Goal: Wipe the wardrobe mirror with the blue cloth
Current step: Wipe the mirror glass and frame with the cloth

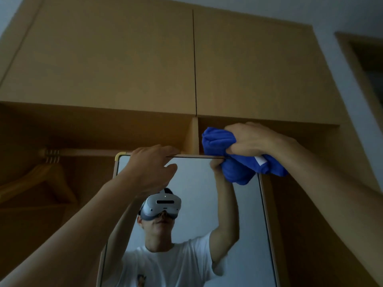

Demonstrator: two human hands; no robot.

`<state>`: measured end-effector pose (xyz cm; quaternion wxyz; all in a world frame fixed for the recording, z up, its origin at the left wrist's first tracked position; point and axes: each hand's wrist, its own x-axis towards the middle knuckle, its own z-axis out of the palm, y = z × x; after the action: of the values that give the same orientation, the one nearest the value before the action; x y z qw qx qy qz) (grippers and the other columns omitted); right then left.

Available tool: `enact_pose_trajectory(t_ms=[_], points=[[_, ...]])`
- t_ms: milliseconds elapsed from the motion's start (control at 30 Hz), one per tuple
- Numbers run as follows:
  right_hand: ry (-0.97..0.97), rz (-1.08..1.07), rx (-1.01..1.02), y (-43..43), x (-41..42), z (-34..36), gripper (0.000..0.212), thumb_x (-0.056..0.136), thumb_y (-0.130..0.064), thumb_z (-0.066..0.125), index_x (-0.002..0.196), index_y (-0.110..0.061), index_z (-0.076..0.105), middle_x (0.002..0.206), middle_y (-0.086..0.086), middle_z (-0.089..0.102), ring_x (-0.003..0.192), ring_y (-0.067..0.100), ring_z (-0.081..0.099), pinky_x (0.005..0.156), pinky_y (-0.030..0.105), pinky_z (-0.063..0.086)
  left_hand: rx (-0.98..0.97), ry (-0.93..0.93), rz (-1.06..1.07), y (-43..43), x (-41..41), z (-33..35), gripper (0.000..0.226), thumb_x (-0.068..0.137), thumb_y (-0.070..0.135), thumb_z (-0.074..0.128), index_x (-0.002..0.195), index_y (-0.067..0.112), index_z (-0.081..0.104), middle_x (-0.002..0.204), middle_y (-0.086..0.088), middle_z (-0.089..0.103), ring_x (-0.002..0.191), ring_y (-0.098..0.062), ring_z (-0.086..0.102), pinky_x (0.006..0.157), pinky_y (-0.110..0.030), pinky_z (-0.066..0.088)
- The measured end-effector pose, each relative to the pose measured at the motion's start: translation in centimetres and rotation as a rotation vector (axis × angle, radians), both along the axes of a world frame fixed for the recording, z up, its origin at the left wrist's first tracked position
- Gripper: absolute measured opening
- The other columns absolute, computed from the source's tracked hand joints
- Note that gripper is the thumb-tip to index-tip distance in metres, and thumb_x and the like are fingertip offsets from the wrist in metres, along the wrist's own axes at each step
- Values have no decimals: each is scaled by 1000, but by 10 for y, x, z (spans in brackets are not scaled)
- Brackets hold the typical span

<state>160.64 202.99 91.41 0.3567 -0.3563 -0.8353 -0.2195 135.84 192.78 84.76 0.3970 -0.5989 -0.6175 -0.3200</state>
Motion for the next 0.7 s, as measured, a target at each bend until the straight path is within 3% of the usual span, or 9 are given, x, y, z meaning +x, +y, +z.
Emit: enact_pose_trajectory(t_ms=[133, 300, 367, 500, 600, 700], points=[[-29, 68, 3, -19, -31, 4, 12, 87, -31, 63, 93, -23, 58, 89, 6, 67, 79, 26, 66, 79, 46, 56, 28, 15, -27, -2, 5, -3, 40, 98, 36, 55, 138, 33, 59, 118, 3, 66, 110, -23, 60, 97, -37, 40], [-29, 58, 108, -38, -64, -2, 16, 86, -27, 59, 99, -21, 54, 86, 4, 65, 74, 24, 64, 72, 44, 56, 69, 33, -35, -3, 10, -9, 28, 98, 33, 54, 122, 23, 63, 91, 5, 57, 88, -21, 55, 82, -31, 34], [11, 83, 134, -36, -60, -9, 17, 87, -28, 60, 101, -24, 52, 85, 1, 64, 72, 21, 62, 68, 41, 55, 85, 18, -50, -4, 7, -9, 27, 98, 35, 54, 122, 24, 62, 92, 6, 58, 94, -22, 60, 82, -32, 39], [68, 20, 157, -15, -24, -19, 19, 90, -29, 61, 101, -32, 45, 81, -6, 59, 68, 12, 57, 54, 30, 38, 65, 77, 90, -8, -1, -9, 37, 99, 47, 47, 131, 31, 57, 101, 8, 60, 106, -24, 63, 92, -38, 44], [126, -138, 89, 5, 17, -23, 16, 92, -30, 61, 99, -30, 46, 83, -4, 59, 70, 15, 58, 56, 31, 39, 44, 76, 211, -11, -12, -14, 48, 99, 61, 38, 144, 46, 42, 123, 9, 63, 121, -22, 59, 116, -52, 28], [182, -123, 41, 12, 29, -28, 15, 92, -31, 62, 94, -30, 47, 82, -2, 61, 68, 18, 60, 55, 33, 39, 81, 30, 216, -12, -17, -18, 50, 97, 67, 35, 141, 45, 44, 125, 13, 61, 125, -21, 56, 117, -65, 18]])
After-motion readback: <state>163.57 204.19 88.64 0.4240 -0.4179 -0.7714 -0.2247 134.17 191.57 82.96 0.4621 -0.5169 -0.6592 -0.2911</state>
